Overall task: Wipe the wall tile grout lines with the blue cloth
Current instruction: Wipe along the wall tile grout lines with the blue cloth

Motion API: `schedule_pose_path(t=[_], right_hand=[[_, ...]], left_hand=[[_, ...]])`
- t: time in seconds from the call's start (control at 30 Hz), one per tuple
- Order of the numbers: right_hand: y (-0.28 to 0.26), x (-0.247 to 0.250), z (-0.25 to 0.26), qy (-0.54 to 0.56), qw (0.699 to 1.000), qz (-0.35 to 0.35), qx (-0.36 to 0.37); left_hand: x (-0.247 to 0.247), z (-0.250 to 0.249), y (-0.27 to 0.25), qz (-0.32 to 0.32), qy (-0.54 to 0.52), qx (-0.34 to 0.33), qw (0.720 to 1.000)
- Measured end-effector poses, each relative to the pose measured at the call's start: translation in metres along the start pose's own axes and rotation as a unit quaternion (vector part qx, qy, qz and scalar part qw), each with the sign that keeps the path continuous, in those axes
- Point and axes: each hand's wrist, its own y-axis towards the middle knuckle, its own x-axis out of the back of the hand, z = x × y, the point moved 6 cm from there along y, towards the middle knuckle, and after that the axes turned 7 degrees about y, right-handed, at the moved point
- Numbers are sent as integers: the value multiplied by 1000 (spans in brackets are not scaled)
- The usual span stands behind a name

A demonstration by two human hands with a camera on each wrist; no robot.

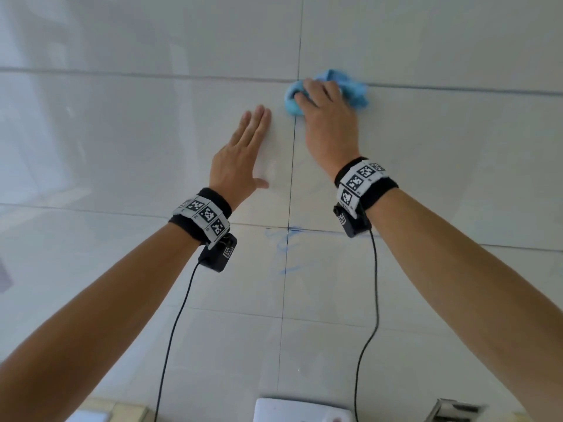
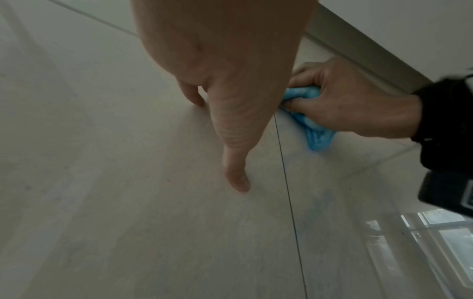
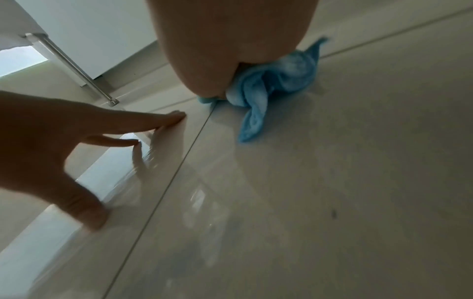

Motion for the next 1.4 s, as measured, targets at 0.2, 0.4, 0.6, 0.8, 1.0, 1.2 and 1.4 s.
schedule_pose_path(t=[0.2, 0.4, 0.6, 0.8, 1.0, 1.2, 1.4], right_hand=[[-110, -43, 41, 32, 982, 128, 132], [-96, -32, 28, 18, 980, 113, 165], [-112, -37, 29, 66, 997, -1, 43], [-208, -74, 69, 129, 980, 121, 90], [-200, -75, 98, 144, 982, 122, -26], [-228, -95, 131, 132, 972, 187, 45], [-260, -63, 71, 100, 980, 169, -40]], left_hand=[[-3, 2, -7, -4, -1, 0, 1000], [-5, 4, -12, -4, -5, 1, 1000], [-16, 14, -29, 18, 21, -12, 1000], [-40, 38, -74, 90, 56, -43, 993], [-58, 43, -94, 77, 33, -31, 996], [-69, 38, -95, 61, 30, -21, 997], [-71, 40, -98, 66, 23, -29, 997]])
